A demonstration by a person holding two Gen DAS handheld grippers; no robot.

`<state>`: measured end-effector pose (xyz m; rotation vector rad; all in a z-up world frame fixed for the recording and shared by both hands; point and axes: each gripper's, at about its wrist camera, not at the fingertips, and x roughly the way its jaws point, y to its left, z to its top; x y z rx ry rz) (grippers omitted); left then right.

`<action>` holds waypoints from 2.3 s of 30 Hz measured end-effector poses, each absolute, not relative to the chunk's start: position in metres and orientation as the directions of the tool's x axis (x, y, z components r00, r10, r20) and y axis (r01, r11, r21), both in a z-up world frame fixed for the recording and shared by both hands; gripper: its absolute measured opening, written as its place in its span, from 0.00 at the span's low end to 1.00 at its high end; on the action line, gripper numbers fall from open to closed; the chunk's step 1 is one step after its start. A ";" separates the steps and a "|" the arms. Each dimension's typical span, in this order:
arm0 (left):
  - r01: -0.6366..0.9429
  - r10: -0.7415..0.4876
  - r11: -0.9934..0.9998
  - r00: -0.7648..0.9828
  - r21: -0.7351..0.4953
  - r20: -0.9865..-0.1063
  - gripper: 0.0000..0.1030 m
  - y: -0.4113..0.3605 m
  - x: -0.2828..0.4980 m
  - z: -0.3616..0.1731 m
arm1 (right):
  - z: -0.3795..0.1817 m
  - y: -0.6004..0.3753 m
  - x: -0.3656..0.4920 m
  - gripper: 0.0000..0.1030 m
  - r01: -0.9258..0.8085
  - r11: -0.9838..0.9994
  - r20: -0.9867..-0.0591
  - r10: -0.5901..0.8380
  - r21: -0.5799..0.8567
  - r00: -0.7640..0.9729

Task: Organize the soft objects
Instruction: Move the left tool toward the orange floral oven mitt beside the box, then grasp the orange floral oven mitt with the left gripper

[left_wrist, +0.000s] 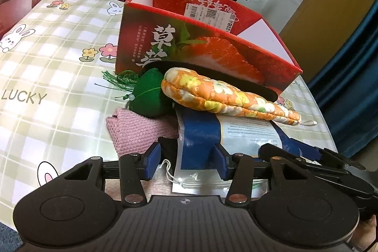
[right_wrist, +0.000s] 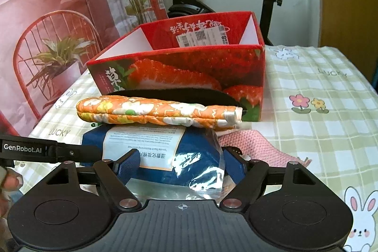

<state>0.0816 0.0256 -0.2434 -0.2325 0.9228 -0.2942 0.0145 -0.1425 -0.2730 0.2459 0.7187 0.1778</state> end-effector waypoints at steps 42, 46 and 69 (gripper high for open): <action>0.146 -0.342 0.934 0.636 -0.327 -0.692 0.15 0.019 0.109 -0.203 | -0.255 -0.163 0.041 0.33 -0.062 0.911 -0.557 0.301 0.407 0.774; 0.151 -0.347 0.931 0.655 -0.333 -0.671 0.15 0.026 0.095 -0.195 | -0.245 -0.161 0.030 0.34 -0.087 0.905 -0.539 0.322 0.416 0.778; 0.056 -0.325 0.934 0.550 -0.354 -0.770 0.15 0.044 0.094 -0.253 | -0.269 -0.162 0.026 0.39 -0.039 0.897 -0.589 0.322 0.440 0.742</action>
